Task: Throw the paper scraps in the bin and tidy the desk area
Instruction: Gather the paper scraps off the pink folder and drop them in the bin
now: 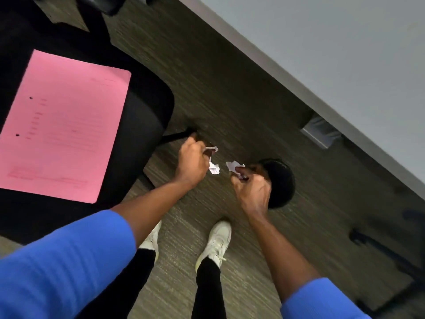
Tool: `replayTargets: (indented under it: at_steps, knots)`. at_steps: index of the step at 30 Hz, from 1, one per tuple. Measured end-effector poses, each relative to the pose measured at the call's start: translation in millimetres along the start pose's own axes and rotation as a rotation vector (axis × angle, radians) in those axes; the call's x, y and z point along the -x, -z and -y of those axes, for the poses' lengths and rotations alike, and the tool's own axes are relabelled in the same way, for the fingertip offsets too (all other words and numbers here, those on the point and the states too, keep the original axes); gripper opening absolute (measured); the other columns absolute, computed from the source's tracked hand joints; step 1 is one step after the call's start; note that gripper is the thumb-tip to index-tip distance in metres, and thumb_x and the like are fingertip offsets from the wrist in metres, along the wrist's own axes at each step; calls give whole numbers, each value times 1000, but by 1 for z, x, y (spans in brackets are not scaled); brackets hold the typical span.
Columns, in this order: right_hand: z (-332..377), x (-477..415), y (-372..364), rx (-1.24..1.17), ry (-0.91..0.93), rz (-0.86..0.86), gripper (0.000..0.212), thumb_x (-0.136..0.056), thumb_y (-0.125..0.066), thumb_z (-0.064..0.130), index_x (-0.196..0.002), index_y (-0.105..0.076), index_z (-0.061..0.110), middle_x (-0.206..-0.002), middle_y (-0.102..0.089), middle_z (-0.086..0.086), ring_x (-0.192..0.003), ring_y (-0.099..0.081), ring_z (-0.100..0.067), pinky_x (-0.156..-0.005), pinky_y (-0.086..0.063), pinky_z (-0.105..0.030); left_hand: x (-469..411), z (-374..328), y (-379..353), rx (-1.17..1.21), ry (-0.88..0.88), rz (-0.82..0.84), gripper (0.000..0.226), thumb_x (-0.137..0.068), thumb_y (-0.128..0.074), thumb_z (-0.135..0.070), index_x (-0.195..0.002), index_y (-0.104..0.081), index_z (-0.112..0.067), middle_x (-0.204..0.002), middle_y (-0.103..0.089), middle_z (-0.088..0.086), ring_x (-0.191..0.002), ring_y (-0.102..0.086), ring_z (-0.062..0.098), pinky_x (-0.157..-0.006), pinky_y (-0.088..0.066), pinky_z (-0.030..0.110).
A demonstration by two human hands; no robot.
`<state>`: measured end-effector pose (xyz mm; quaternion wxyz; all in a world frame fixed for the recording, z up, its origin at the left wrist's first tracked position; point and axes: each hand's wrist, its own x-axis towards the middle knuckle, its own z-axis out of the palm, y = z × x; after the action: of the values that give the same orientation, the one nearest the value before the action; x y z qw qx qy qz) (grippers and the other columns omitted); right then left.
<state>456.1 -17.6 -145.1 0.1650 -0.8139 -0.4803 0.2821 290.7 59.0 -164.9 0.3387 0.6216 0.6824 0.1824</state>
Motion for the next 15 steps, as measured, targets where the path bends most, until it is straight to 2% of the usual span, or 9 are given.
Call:
replayTargets:
  at_steps: [2, 3, 4, 8, 10, 12, 14, 15]
  knots:
    - [-33, -7, 8, 4, -22, -25, 28, -91, -79, 26, -116, -81, 14, -122, -75, -8, -107, -73, -23, -99, -47, -17, 3, -10, -34, -40, 66, 75, 20, -101, -67, -15, -113, -76, -1, -125, -69, 20, -118, -64, 32, -99, -50, 33]
    - [-47, -11, 10, 2, -40, -36, 26, -91, -79, 28, -114, -81, 16, -125, -74, -6, -109, -71, -21, -95, -40, -10, 3, -15, -48, -12, 61, 99, 22, -102, -65, -17, -116, -76, -3, -124, -71, 20, -117, -65, 34, -100, -50, 36]
    - [-63, -15, 13, 8, -66, -40, 26, -91, -79, 30, -114, -81, 18, -127, -73, -5, -110, -70, -20, -93, -38, -8, 3, -22, -64, 25, 38, 111, 23, -103, -64, -19, -117, -77, -5, -124, -72, 20, -116, -66, 34, -100, -52, 39]
    - [-120, -30, 21, 8, -77, -78, 23, -84, -85, 22, -103, -83, 10, -117, -75, -14, -106, -73, -33, -93, -54, -32, 4, -43, -126, 19, -33, 155, 23, -99, -64, -13, -116, -76, -3, -126, -70, 21, -118, -67, 37, -101, -52, 42]
    - [-146, -36, 25, 21, -50, -113, 20, -80, -87, 19, -97, -83, 8, -110, -76, -16, -103, -72, -37, -91, -57, -40, 8, -50, -155, 16, -41, 165, 19, -95, -69, -11, -109, -77, -1, -118, -70, 24, -109, -69, 40, -93, -55, 44]
    - [-169, -44, 28, 58, -5, -145, 18, -76, -89, 16, -92, -83, 9, -103, -77, -17, -99, -72, -37, -87, -56, -39, 13, -59, -180, -26, -122, 146, 12, -87, -73, -5, -96, -78, 1, -102, -72, 27, -93, -72, 42, -79, -57, 41]
    - [-187, -53, 30, 72, -24, -150, 18, -74, -91, 15, -89, -83, 9, -100, -76, -17, -94, -73, -38, -83, -56, -40, 18, -69, -203, -36, -225, 130, 15, -65, -79, 1, -79, -79, -4, -77, -74, 19, -66, -74, 35, -58, -52, 30]
    - [-195, -58, 30, 78, -49, -147, 18, -74, -91, 16, -89, -83, 9, -99, -75, -17, -92, -73, -38, -82, -55, -39, 19, -73, -215, -20, -256, 122, 23, -54, -81, 2, -74, -79, -7, -68, -74, 15, -56, -72, 31, -54, -49, 29]
